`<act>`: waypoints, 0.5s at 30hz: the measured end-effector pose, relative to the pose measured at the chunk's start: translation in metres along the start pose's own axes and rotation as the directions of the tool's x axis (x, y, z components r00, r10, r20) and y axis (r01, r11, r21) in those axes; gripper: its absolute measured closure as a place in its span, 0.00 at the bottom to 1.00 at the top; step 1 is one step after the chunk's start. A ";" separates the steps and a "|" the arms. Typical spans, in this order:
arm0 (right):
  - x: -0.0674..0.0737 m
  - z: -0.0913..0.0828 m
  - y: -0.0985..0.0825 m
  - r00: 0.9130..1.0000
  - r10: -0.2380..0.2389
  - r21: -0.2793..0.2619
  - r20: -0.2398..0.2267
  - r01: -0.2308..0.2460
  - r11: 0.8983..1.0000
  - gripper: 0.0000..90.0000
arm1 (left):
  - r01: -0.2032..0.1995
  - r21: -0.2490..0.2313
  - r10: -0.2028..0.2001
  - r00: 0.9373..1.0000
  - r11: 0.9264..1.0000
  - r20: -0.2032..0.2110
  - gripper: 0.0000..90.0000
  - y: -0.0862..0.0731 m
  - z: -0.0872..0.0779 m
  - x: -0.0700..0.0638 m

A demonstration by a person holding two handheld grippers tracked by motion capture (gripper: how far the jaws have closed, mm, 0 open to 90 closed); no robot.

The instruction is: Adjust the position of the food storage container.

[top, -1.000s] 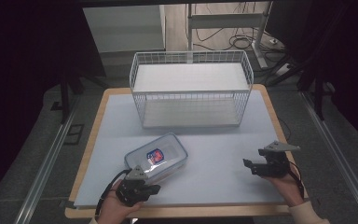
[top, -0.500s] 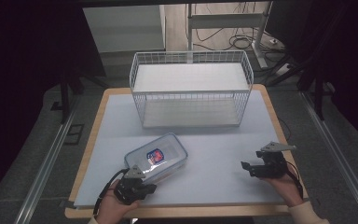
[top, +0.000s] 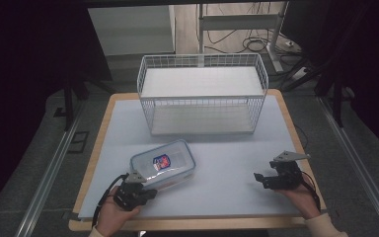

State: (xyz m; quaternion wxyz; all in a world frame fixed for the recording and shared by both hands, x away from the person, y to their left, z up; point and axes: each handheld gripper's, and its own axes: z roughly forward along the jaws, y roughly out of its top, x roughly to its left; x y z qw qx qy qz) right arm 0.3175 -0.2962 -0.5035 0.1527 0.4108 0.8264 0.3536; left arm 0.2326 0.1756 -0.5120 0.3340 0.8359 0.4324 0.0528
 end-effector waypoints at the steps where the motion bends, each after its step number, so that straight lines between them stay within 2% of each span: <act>1: 0.001 0.000 0.000 1.000 0.000 0.003 -0.001 0.000 1.000 0.21 | 0.026 -0.006 -0.026 0.999 1.000 -0.019 1.00 -0.001 -0.001 0.009; 2: 0.001 0.000 0.000 1.000 0.000 0.003 -0.001 0.000 1.000 0.21 | 0.026 -0.006 -0.026 0.999 1.000 -0.019 1.00 -0.001 -0.001 0.009; 3: 0.001 0.000 0.000 1.000 -0.005 0.003 -0.003 0.005 1.000 0.21 | 0.041 -0.010 -0.042 0.998 0.999 -0.037 1.00 -0.001 -0.001 0.017; 4: 0.001 0.000 0.000 1.000 -0.005 0.003 -0.003 0.005 1.000 0.21 | 0.041 -0.010 -0.042 0.998 0.999 -0.037 1.00 -0.001 -0.001 0.017; 7: 0.001 0.002 0.000 1.000 -0.012 0.013 -0.007 0.012 1.000 0.21 | 0.067 -0.014 -0.068 0.997 0.998 -0.043 1.00 0.001 -0.001 0.030; 11: 0.004 0.003 0.001 1.000 -0.029 0.021 -0.009 0.029 0.999 0.21 | 0.091 -0.027 -0.093 0.994 0.995 -0.055 1.00 0.002 -0.002 0.040; 15: 0.004 0.003 0.000 1.000 -0.026 0.020 -0.008 0.026 0.999 0.21 | 0.103 -0.036 -0.105 0.994 0.994 -0.042 1.00 0.001 -0.003 0.043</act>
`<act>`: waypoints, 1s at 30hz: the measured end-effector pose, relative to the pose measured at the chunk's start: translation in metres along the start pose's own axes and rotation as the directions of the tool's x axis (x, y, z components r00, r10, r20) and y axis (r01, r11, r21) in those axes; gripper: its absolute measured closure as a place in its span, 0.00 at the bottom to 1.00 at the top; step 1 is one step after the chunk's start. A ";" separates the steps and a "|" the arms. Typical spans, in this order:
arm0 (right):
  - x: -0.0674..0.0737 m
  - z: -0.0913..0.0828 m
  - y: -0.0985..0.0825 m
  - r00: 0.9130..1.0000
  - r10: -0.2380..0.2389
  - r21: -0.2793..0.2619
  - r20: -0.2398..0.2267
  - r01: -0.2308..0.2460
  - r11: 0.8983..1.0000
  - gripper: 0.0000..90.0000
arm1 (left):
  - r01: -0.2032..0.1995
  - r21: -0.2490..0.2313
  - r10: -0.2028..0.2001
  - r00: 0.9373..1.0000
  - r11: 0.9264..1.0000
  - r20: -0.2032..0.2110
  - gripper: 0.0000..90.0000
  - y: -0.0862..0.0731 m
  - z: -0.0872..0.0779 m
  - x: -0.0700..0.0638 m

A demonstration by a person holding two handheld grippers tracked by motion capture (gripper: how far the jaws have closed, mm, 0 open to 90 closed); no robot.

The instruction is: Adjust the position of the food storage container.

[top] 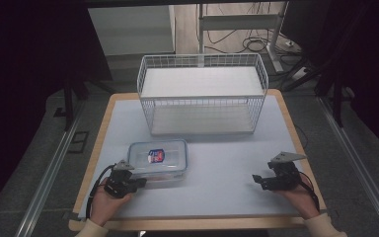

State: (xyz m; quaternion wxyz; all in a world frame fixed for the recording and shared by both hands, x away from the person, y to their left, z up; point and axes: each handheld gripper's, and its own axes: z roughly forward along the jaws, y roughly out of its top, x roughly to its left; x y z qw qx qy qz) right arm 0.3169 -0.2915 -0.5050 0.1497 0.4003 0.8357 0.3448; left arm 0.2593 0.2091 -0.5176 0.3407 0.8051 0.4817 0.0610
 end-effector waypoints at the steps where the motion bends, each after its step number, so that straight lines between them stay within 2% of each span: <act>1: 0.000 0.000 0.000 1.000 0.000 0.000 0.000 0.000 1.000 0.21 | 0.000 0.000 0.000 1.000 1.000 0.000 1.00 0.000 0.000 0.000; 6: -0.001 -0.001 0.000 1.000 0.001 -0.003 0.000 -0.001 1.000 0.21 | -0.006 -0.013 0.006 1.000 1.000 0.013 1.00 -0.001 -0.004 -0.003; 8: -0.001 -0.001 0.000 1.000 0.001 -0.004 0.000 -0.001 1.000 0.21 | -0.023 -0.041 0.023 1.000 0.999 0.011 1.00 -0.003 -0.017 -0.006; 10: -0.001 -0.002 0.000 1.000 0.002 -0.003 0.001 -0.002 1.000 0.21 | -0.028 -0.074 0.027 1.000 0.997 -0.015 1.00 -0.002 -0.033 -0.003; 13: -0.002 -0.002 0.000 1.000 0.005 -0.007 0.003 -0.005 1.000 0.21 | 0.004 -0.124 -0.011 0.999 0.992 -0.051 1.00 0.002 -0.051 0.010; 16: -0.002 -0.002 0.000 1.000 0.005 -0.009 0.004 -0.005 1.000 0.21 | 0.028 -0.135 -0.043 0.992 0.990 -0.115 1.00 0.006 -0.057 0.027; 17: -0.002 -0.002 0.000 1.000 0.005 -0.009 0.004 -0.005 1.000 0.21 | 0.028 -0.135 -0.043 0.992 0.990 -0.115 1.00 0.006 -0.057 0.027; 18: -0.002 -0.003 0.000 1.000 0.005 -0.007 0.004 -0.005 1.000 0.21 | 0.043 -0.136 -0.061 0.990 0.990 -0.130 1.00 0.007 -0.057 0.036; 19: -0.002 -0.003 0.000 1.000 0.005 -0.009 0.005 -0.005 1.000 0.21 | 0.051 -0.123 -0.071 0.984 0.991 -0.161 1.00 0.011 -0.053 0.046; 20: -0.002 -0.002 0.000 1.000 0.005 -0.009 0.005 -0.005 1.000 0.21 | 0.062 -0.119 -0.082 0.982 0.991 -0.170 1.00 0.013 -0.050 0.051; 23: -0.002 -0.002 0.000 1.000 0.007 -0.008 0.007 -0.007 1.000 0.21 | 0.093 -0.092 -0.109 0.975 0.991 -0.191 1.00 0.019 -0.039 0.069; 24: -0.002 -0.002 0.000 1.000 0.007 -0.008 0.008 -0.007 1.000 0.21 | 0.093 -0.092 -0.109 0.975 0.991 -0.191 1.00 0.019 -0.039 0.069; 25: -0.002 -0.002 0.000 1.000 0.008 -0.008 0.007 -0.008 1.000 0.21 | 0.117 -0.073 -0.129 0.973 0.990 -0.191 1.00 0.023 -0.030 0.079; 30: -0.001 -0.002 0.001 1.000 0.014 -0.001 0.006 -0.014 1.000 0.21 | 0.133 -0.052 -0.139 0.978 0.990 -0.153 1.00 0.029 -0.018 0.085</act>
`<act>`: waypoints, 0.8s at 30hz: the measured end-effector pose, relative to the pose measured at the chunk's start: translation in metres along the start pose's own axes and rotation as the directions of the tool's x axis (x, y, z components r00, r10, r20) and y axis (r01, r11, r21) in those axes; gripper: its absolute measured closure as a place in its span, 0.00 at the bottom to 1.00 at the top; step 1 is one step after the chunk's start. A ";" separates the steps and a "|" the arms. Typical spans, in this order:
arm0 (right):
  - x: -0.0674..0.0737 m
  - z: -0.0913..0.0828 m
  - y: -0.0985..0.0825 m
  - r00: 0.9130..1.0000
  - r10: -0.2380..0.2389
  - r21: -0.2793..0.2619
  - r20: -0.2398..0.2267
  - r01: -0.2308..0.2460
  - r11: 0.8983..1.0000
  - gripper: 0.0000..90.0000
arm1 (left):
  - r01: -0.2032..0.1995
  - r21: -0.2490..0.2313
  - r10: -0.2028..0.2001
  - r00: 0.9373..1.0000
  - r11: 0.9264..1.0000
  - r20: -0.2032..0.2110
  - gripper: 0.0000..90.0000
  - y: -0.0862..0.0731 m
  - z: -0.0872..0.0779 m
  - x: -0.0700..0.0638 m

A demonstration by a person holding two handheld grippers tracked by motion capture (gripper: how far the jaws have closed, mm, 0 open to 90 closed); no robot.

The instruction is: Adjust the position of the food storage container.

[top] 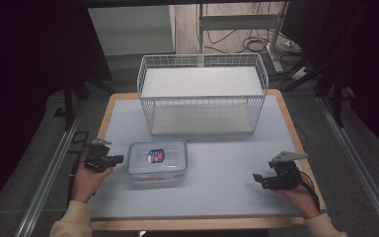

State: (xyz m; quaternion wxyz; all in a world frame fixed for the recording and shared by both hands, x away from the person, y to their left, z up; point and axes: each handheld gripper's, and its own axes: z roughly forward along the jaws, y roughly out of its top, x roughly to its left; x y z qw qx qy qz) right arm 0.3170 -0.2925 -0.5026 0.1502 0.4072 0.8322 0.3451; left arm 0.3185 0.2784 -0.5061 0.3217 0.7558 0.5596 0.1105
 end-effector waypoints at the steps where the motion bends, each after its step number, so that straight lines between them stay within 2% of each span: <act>1: 0.000 0.000 0.000 1.000 0.000 0.000 0.000 0.000 1.000 0.21 | 0.000 0.000 0.000 1.000 1.000 0.000 1.00 0.000 0.000 0.000; 3: -0.001 0.000 -0.001 1.000 0.001 0.000 0.005 -0.001 1.000 0.21 | 0.017 -0.001 -0.017 0.999 1.000 0.036 1.00 0.000 0.002 0.000; 10: -0.002 -0.001 0.000 1.000 0.005 -0.008 0.011 -0.005 1.000 0.21 | 0.017 0.013 -0.018 0.998 1.000 0.067 1.00 0.002 0.009 -0.003; 15: -0.002 -0.001 0.000 1.000 0.005 -0.006 0.011 -0.005 1.000 0.21 | 0.017 0.011 -0.018 0.998 1.000 0.059 1.00 0.003 0.011 -0.003; 21: -0.002 -0.003 0.001 0.999 0.049 -0.019 -0.020 -0.049 0.999 0.21 | 0.014 0.007 -0.015 0.998 1.000 0.062 1.00 0.005 0.013 -0.006; 24: 0.000 -0.003 0.002 0.999 0.038 -0.022 -0.019 -0.039 0.999 0.21 | 0.006 0.000 -0.006 0.998 1.000 0.065 1.00 0.007 0.016 -0.010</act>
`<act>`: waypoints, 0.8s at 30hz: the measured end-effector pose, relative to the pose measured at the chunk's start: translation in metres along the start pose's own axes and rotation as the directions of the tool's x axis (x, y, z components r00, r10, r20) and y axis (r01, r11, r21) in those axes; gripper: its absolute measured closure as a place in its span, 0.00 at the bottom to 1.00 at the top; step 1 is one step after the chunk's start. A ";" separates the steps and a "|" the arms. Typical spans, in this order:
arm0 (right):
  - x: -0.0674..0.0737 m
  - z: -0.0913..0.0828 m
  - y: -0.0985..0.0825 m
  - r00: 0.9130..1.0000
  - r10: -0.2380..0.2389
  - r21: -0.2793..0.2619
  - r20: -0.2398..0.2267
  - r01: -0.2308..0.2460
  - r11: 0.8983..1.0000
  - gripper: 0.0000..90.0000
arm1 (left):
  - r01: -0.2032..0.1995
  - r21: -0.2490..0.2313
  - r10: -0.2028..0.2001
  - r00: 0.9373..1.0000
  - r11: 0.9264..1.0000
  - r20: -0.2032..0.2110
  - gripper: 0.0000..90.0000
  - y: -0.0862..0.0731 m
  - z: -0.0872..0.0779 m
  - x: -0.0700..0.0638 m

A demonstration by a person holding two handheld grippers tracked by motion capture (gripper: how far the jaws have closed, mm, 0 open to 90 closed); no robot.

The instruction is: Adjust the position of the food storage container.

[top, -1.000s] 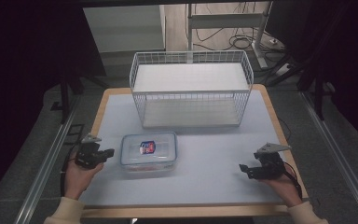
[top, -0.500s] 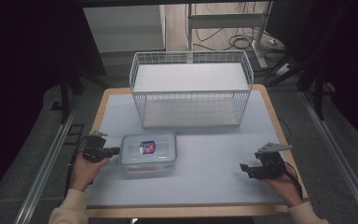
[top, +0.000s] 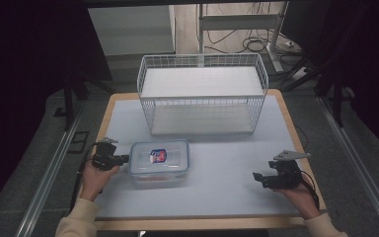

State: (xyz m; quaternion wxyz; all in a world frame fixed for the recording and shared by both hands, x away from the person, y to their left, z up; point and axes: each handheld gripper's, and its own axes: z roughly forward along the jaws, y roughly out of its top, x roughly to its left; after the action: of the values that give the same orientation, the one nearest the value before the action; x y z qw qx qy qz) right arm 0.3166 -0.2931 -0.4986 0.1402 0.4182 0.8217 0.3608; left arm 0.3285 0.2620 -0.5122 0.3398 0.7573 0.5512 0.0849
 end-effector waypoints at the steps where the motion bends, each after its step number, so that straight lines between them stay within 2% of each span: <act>1: 0.000 0.000 0.000 1.000 -0.005 0.001 0.001 0.005 1.000 0.21 | -0.007 -0.004 0.007 1.000 1.000 -0.002 1.00 0.001 0.002 -0.003; 4: 0.000 0.001 -0.001 1.000 -0.008 0.007 0.007 0.008 1.000 0.21 | -0.022 -0.002 0.022 1.000 1.000 0.009 1.00 0.004 0.006 -0.010; 8: 0.000 0.001 -0.001 1.000 -0.009 0.005 0.006 0.009 1.000 0.21 | -0.022 -0.008 0.022 0.999 1.000 0.045 1.00 0.005 0.011 -0.018; 12: 0.000 0.001 -0.001 1.000 -0.011 0.009 0.007 0.011 1.000 0.21 | -0.059 0.008 0.059 0.998 0.998 0.036 1.00 0.009 0.014 -0.029; 16: 0.000 0.001 -0.001 1.000 -0.012 0.008 0.007 0.011 1.000 0.21 | -0.093 0.016 0.092 0.993 0.996 0.072 1.00 0.014 0.023 -0.046; 19: 0.000 0.001 -0.001 1.000 -0.010 0.007 0.009 0.010 1.000 0.21 | -0.102 0.016 0.100 0.992 0.995 0.082 1.00 0.017 0.027 -0.053; 20: -0.001 0.001 -0.001 1.000 -0.014 0.010 0.010 0.013 1.000 0.21 | -0.105 0.015 0.103 0.990 0.994 0.099 1.00 0.020 0.032 -0.060; 24: 0.000 0.001 -0.001 1.000 -0.017 0.009 0.010 0.017 1.000 0.21 | -0.121 0.020 0.118 0.986 0.992 0.120 1.00 0.024 0.038 -0.075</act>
State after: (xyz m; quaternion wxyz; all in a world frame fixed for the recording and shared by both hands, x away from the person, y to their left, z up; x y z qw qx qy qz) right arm 0.3167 -0.2934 -0.5001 0.1457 0.4138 0.8260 0.3539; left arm 0.3380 0.1755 -0.5084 0.3558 0.7974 0.4846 0.0525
